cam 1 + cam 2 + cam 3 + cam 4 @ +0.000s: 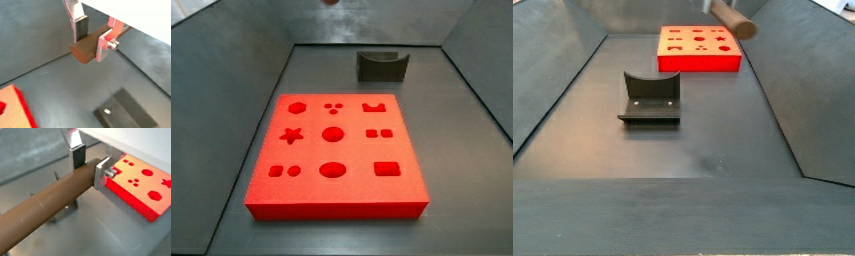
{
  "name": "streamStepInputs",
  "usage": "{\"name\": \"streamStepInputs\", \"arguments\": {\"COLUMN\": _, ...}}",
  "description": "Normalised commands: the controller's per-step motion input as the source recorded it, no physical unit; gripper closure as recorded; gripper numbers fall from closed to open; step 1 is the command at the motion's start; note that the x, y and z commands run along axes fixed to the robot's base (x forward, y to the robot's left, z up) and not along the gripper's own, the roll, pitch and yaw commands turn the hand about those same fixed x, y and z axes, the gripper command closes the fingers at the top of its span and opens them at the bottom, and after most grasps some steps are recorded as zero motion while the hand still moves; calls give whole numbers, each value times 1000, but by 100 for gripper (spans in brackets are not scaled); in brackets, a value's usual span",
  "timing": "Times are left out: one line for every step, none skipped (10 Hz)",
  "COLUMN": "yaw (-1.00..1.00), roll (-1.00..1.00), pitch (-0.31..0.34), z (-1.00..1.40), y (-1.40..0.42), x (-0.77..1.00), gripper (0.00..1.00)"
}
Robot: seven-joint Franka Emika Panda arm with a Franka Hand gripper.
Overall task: Pick up the oval object. Move up. Place the oval object on the fixture. Regrasp the oval object. Move to above the board. Insert the oval object.
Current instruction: Place the oval object on the fixture.
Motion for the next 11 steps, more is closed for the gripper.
{"name": "streamStepInputs", "arguments": {"yaw": -446, "roll": -153, "pitch": -39, "z": 417, "y": 430, "x": 1000, "gripper": 100}}
{"name": "streamStepInputs", "arguments": {"yaw": -255, "roll": -108, "pitch": 47, "z": 360, "y": 373, "x": 1000, "gripper": 100}}
{"name": "streamStepInputs", "arguments": {"yaw": -172, "roll": -103, "pitch": 84, "z": 316, "y": 332, "x": 1000, "gripper": 100}}
{"name": "streamStepInputs", "arguments": {"yaw": -110, "roll": -110, "pitch": 107, "z": 237, "y": 264, "x": 1000, "gripper": 100}}
{"name": "streamStepInputs", "arguments": {"yaw": -83, "roll": -115, "pitch": 112, "z": 186, "y": 223, "x": 1000, "gripper": 100}}
{"name": "streamStepInputs", "arguments": {"yaw": -68, "roll": -119, "pitch": 117, "z": 144, "y": 181, "x": 1000, "gripper": 100}}
{"name": "streamStepInputs", "arguments": {"yaw": -61, "roll": -123, "pitch": 125, "z": 110, "y": 141, "x": 978, "gripper": 100}}
{"name": "streamStepInputs", "arguments": {"yaw": -56, "roll": -126, "pitch": 128, "z": 73, "y": 106, "x": 878, "gripper": 100}}
{"name": "streamStepInputs", "arguments": {"yaw": -54, "roll": -129, "pitch": 127, "z": 47, "y": 79, "x": 778, "gripper": 100}}
{"name": "streamStepInputs", "arguments": {"yaw": -53, "roll": -132, "pitch": 131, "z": 26, "y": 51, "x": 642, "gripper": 100}}
{"name": "streamStepInputs", "arguments": {"yaw": -53, "roll": -134, "pitch": 130, "z": 15, "y": 38, "x": 543, "gripper": 100}}
